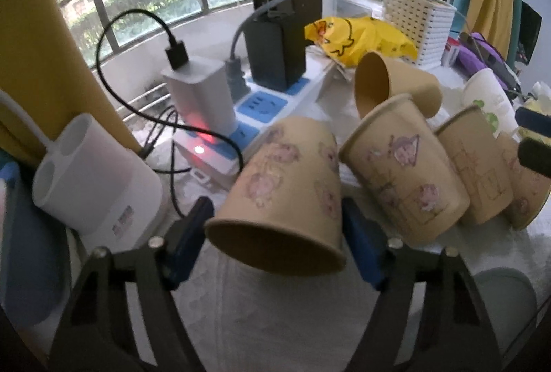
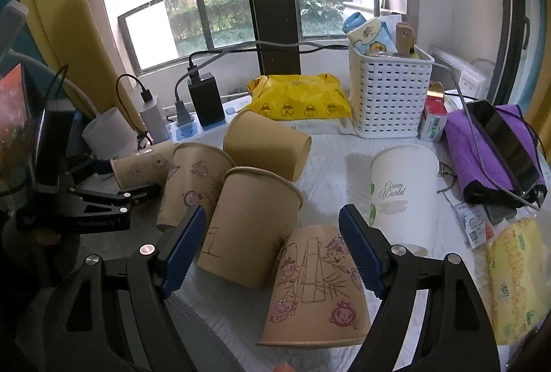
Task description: Flip cup upright
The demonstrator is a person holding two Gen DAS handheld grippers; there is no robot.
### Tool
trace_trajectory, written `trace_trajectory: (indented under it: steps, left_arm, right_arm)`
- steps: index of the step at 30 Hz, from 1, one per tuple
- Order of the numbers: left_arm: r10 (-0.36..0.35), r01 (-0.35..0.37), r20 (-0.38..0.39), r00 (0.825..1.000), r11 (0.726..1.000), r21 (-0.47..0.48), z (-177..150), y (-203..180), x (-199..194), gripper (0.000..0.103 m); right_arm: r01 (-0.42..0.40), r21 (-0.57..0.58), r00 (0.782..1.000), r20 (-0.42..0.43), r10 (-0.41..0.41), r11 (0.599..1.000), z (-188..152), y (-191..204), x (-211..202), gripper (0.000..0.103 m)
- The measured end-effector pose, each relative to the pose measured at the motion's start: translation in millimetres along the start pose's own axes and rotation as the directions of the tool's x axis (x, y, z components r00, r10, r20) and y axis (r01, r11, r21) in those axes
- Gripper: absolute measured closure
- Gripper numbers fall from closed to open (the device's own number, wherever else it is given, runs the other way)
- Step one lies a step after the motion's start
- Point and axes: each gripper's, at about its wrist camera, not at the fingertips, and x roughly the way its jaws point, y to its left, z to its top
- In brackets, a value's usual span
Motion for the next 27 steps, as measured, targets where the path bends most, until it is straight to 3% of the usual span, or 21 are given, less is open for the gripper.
trace_trajectory:
  steps: [6, 14, 22, 27]
  left_arm:
    - [0.006, -0.005, 0.029, 1.0, 1.0, -0.013, -4.1, 3.8, -28.5, 0.032]
    - [-0.002, 0.005, 0.08, 0.997, 1.0, -0.028, -25.4, -2.5, -102.1, 0.032]
    - [-0.039, 0.049, 0.12, 0.992, 0.996, -0.077, -73.2, -37.6, -170.7, 0.032]
    - [-0.075, 0.085, 0.099, 0.992, 0.991, -0.103, -102.0, -69.7, -185.3, 0.032]
  right_arm:
    - [-0.016, -0.012, 1.0, 0.02, 0.016, 1.0, 0.8, 5.2, -14.9, 0.021]
    - [-0.052, -0.058, 0.997, 0.053, 0.055, 0.997, -6.7, 23.0, -54.6, 0.021]
    - [-0.081, -0.063, 0.995, 0.055, 0.084, 0.995, -39.3, 34.6, -101.2, 0.021]
    - [-0.103, -0.057, 0.994, 0.042, 0.105, 0.993, -64.3, 35.1, -121.7, 0.021]
